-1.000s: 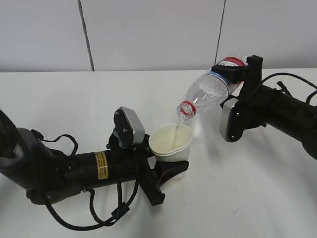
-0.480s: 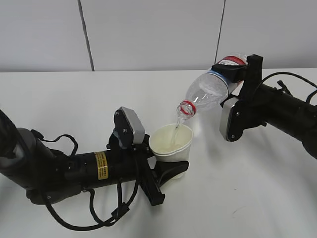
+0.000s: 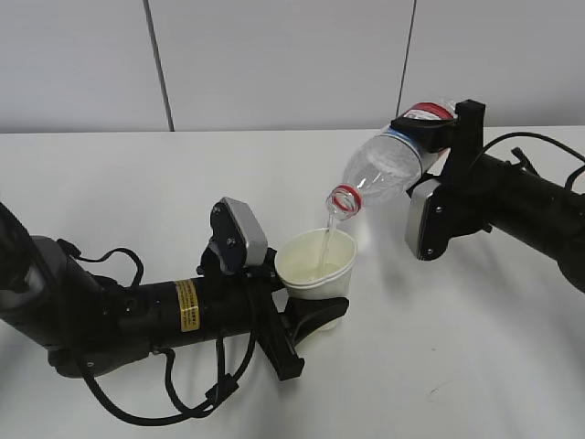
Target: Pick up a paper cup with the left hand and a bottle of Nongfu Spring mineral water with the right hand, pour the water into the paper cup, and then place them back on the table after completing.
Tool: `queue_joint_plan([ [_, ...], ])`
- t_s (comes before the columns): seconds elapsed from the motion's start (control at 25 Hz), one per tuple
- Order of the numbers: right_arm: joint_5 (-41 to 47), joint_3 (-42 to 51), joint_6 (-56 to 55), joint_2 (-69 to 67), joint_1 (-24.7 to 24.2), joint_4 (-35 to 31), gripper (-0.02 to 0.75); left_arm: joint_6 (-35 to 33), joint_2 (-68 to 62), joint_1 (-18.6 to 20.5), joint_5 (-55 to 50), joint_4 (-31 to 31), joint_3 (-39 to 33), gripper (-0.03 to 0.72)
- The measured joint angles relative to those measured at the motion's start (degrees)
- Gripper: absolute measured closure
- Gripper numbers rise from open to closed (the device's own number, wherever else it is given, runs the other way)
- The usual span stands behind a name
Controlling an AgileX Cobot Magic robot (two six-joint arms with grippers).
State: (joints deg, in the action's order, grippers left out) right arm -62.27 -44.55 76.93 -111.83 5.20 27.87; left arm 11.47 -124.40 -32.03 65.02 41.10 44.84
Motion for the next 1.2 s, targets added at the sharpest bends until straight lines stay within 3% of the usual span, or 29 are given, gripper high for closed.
queue_joint_plan([
  [1.2,-0.39,0.0,0.11,0.0,0.0,0.0,0.276,0.0,0.0,0.0,-0.37,0.37,0.0,0.323],
])
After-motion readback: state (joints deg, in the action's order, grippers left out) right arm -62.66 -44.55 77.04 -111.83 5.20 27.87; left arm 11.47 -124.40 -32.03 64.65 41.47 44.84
